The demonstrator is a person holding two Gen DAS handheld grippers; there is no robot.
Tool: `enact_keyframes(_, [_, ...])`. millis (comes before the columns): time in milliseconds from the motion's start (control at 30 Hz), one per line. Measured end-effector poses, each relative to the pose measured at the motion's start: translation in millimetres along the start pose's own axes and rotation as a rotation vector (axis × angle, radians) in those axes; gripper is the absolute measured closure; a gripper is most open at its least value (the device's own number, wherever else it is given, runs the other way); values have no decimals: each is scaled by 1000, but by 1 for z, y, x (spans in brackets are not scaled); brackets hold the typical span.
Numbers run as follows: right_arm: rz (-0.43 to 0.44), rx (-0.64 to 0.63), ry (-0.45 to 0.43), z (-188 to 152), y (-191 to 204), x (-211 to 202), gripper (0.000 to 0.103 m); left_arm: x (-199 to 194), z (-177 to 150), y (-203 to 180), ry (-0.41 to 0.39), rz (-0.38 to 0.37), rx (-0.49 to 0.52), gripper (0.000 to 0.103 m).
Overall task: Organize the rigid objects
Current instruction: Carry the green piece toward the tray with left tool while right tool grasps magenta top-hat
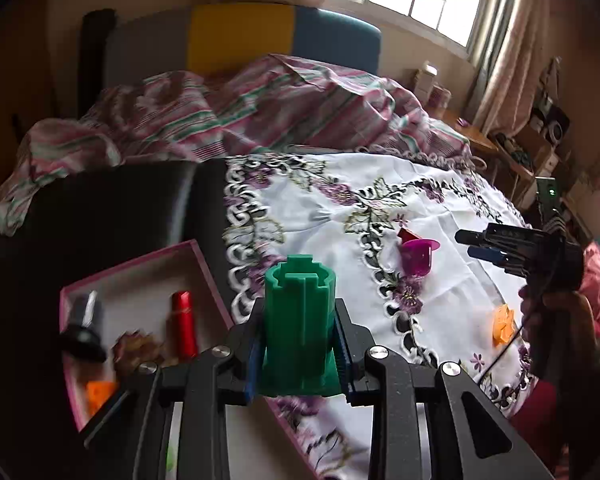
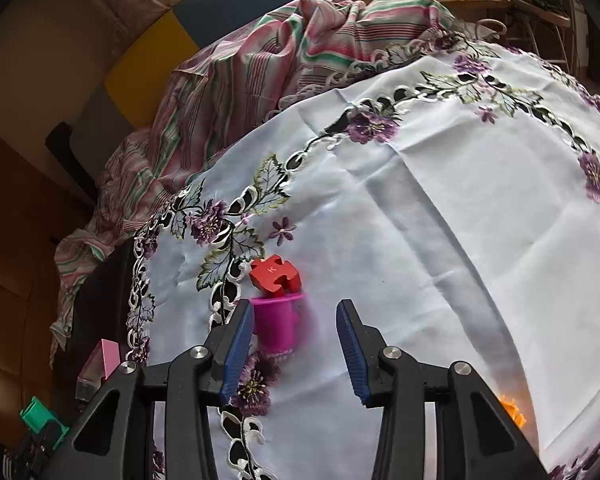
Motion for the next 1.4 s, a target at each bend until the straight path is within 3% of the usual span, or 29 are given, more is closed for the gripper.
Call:
enact_keyframes(167, [19,-30,44,9,15,15,58,-18,-12,36,-1,21,-69,73])
enact_keyframes(233, [20,-17,57,12,18,21,53,-23,-16,49,-2,30,-96,73])
enact_keyframes(367, [49,19,143,-1,24,36,50,-32,-21,72,-12,43,-150,73])
enact_keyframes(567, [-57,-88,176,-6,34,66,50,-39,-27,85,-21,46,-174,73])
enact_keyframes(600, [-80,-118,169,-5,36,69,50,-40,-27,86,-22,48,-174,73])
enact_keyframes(667, [-135,-170,163,-4,38,71,71,-42,-30,89,-26,51,-178,73])
enact_keyframes(833, [-142,-280,172,-18,53,54,72,-45,-39,97,-32,62,-184,73])
enact_keyframes(1000, [-63,-302,206,-47,58,34,72,-46,-48,101,-22,53,-206,73])
enact_keyframes(1133, [-58,-314,231,-65,59,42,71,-48,-55,101,-21,59,-209,73])
enact_keyframes(1400, [-87,-347,258,-70,58,50,71,-60,-65,107,-60,117,-210,72])
Point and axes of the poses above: each gripper's, at about its wrist camera, not at the fingertips, and x roughly the way its jaws point, y to its left, z to its top, the point moved 5 cm from there along x, roughly the way its jaws point, and after that the axes turned 14 degrees about -x, right-handed, at the moved point
